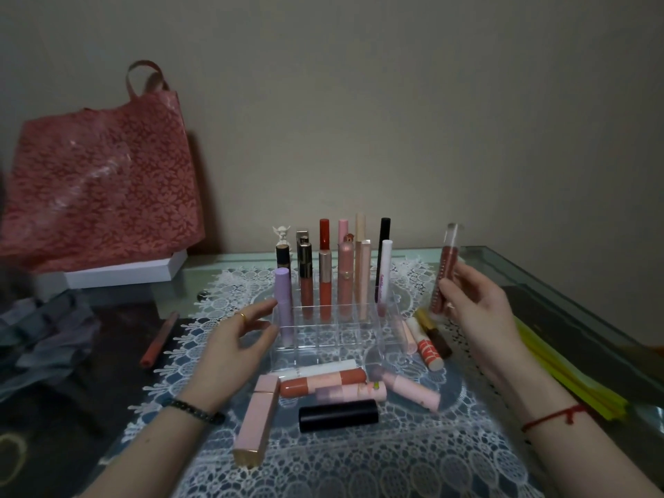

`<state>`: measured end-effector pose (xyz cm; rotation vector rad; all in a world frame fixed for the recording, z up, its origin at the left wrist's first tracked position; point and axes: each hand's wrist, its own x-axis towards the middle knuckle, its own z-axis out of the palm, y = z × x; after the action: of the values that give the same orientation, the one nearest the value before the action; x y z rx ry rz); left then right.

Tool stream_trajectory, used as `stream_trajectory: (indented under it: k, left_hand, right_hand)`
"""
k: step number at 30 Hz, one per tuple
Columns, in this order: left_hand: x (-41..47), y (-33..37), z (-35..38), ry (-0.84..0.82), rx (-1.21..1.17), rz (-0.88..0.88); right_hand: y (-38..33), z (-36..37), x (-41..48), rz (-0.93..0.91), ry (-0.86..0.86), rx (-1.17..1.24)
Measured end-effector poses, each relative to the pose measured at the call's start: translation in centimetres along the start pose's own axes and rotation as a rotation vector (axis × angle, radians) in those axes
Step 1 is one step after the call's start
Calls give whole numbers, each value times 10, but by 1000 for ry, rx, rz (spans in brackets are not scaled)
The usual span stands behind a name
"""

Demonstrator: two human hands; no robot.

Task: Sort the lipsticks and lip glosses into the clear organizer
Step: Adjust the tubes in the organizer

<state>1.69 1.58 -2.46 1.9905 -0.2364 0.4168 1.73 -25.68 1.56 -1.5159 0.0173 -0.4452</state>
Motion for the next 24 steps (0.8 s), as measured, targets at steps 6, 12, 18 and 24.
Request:
stream_trajectory:
  k: [6,12,18,24]
  left_hand:
    - [-1,1,-1,-10,19,-12]
    - [1,0,-1,-2,22,-9]
    - [2,-7,-1,4,6,-9]
    - [4,-10,0,6,16,-15]
  right_hand:
    - [-16,43,-15,-132,-182,63]
    - [-13,96,-20,-201,-276,36]
    - [0,120,-22,-268,-221,-110]
    - [13,121,-23,-260,-222,-207]
